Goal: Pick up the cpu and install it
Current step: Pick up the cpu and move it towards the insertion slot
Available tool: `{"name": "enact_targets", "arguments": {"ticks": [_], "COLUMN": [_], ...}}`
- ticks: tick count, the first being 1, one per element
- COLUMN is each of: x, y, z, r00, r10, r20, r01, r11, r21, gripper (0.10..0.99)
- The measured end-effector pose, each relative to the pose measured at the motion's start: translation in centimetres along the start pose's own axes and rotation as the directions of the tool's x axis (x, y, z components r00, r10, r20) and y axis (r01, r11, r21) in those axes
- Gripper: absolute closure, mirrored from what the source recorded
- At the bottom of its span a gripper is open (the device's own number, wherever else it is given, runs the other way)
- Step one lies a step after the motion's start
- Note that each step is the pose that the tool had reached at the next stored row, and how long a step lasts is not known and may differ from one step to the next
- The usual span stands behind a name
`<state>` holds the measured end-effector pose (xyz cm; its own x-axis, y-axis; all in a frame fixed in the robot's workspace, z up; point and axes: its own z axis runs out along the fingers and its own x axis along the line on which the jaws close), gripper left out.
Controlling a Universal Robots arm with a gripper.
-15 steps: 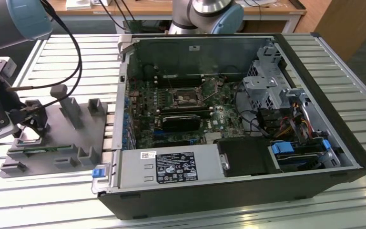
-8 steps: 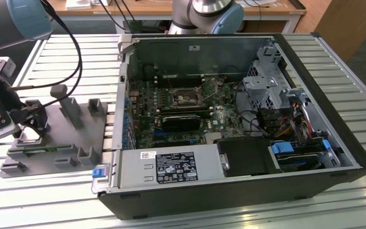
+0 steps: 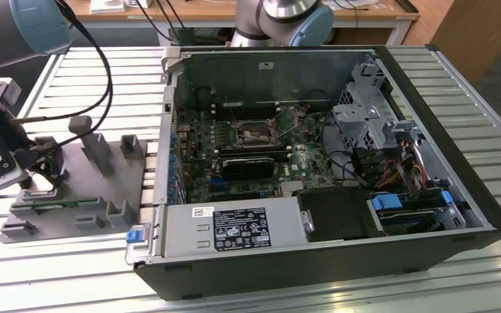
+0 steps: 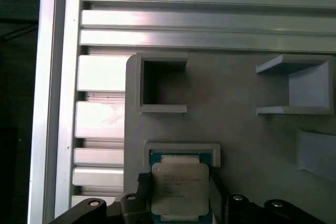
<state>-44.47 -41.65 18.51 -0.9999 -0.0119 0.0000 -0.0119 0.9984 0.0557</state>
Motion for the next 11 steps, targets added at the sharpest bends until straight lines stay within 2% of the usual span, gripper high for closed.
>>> {"name": "enact_targets", "arguments": {"ticks": [2,5,11], "x": [0.00,0.00,0.00], "y": [0.01,0.04,0.10], "z": [-0.09,-0.84,-1.85], "r00": [1.0000,1.0000,1.0000], "r10": [-0.001,-0.001,-0.001], "r20": [0.0004,0.0000,-0.0009], "r01": [0.001,0.001,0.001], "r11": [1.0000,1.0000,1.0000], "r21": [0.000,0.000,0.000], "gripper": [0.553,0.553,0.553]}}
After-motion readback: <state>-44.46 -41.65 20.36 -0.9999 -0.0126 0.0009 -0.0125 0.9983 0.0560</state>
